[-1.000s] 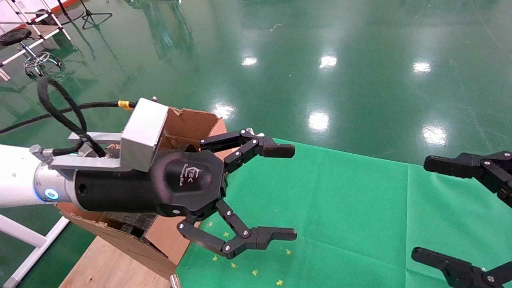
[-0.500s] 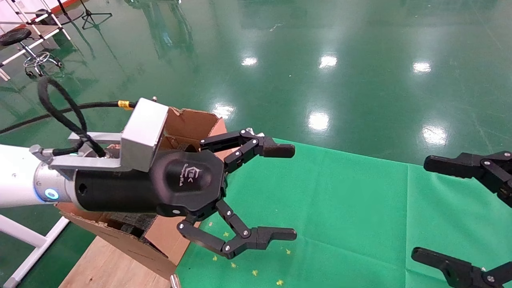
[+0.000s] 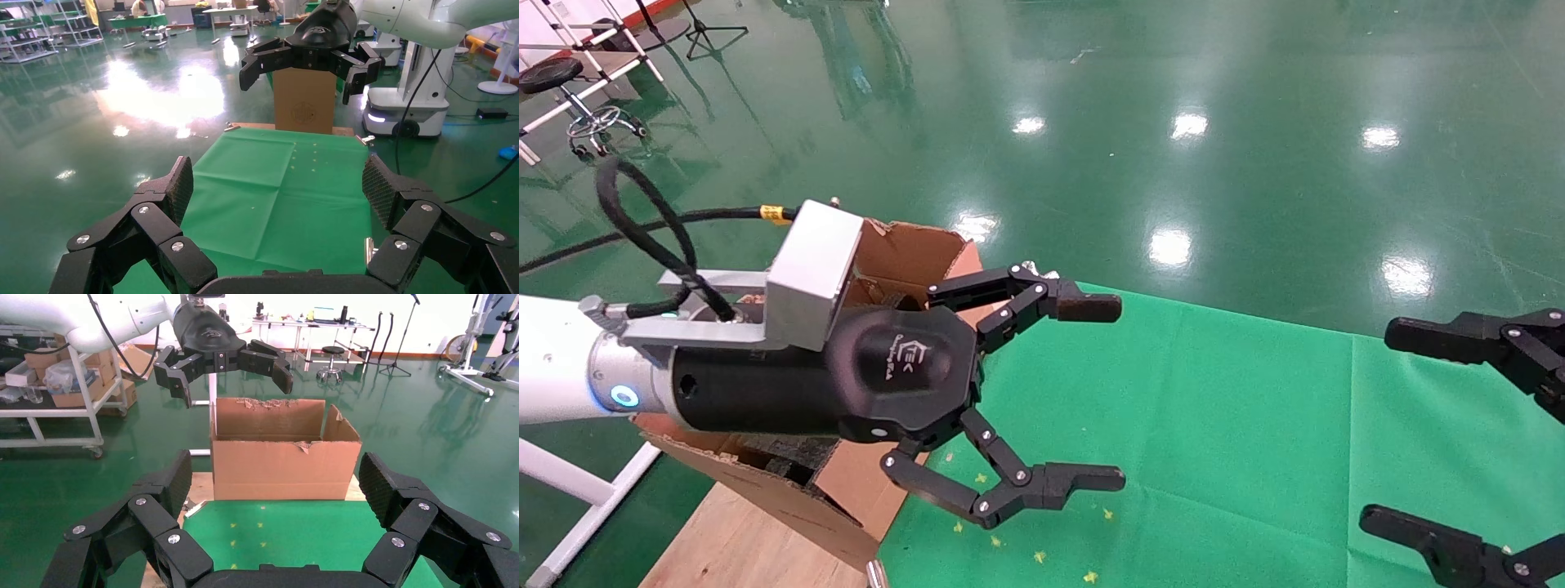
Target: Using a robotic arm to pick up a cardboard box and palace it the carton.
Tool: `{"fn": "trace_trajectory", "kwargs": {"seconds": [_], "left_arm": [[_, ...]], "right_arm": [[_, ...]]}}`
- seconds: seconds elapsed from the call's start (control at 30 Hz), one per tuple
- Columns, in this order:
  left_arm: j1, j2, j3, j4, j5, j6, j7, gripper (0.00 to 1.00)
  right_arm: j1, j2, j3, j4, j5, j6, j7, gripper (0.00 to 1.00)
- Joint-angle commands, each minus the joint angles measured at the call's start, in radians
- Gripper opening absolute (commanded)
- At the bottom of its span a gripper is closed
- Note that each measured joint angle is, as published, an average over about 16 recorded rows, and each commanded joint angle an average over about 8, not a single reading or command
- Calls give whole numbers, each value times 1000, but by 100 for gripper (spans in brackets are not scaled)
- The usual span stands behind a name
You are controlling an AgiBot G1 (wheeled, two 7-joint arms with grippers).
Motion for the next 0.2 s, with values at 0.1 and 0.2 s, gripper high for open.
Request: {"fn": "trace_trajectory", "kwargs": {"seconds": [0.1, 0.2], "left_arm": [[0, 0, 0, 0, 0, 0, 0, 100], [0, 0, 0, 0, 0, 0, 0, 100]], "right_arm": [[0, 0, 0, 0, 0, 0, 0, 100], [0, 0, 0, 0, 0, 0, 0, 100]]}}
